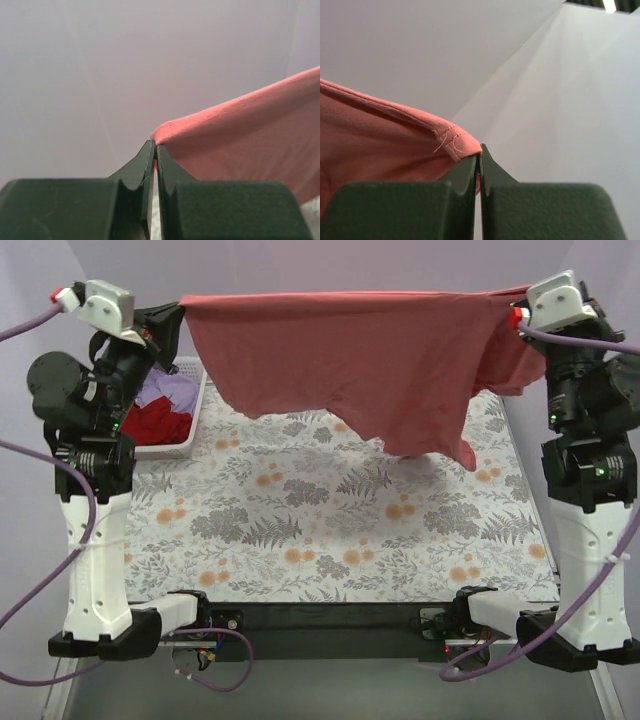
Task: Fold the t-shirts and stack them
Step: Flatten the tshirt out
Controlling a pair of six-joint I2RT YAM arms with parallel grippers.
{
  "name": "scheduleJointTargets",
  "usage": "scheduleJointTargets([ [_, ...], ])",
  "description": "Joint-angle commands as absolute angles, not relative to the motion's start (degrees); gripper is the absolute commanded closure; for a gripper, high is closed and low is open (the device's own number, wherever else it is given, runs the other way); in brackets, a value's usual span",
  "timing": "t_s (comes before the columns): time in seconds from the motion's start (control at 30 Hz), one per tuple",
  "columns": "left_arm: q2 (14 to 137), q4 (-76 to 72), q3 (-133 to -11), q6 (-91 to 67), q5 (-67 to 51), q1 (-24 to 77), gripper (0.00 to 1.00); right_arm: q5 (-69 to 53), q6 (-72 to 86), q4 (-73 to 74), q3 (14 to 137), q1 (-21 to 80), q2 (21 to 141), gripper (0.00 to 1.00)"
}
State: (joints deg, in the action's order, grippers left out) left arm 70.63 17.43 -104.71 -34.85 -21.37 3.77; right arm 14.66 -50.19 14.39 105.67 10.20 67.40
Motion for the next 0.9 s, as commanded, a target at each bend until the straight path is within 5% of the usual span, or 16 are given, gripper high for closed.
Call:
scheduleJointTargets([
  [0.0, 69.7, 11.9, -104.8, -36.8, -13.5, 3.1, 1.00, 19.3, -54.7, 5.2, 109.9, 9.7, 66.7, 0.99],
  [0.87, 78.8, 11.2, -108.7, -32.0, -8.9, 3.1, 1.00, 21.4, -66.6, -7.6, 105.2, 9.6, 72.6, 0.99],
])
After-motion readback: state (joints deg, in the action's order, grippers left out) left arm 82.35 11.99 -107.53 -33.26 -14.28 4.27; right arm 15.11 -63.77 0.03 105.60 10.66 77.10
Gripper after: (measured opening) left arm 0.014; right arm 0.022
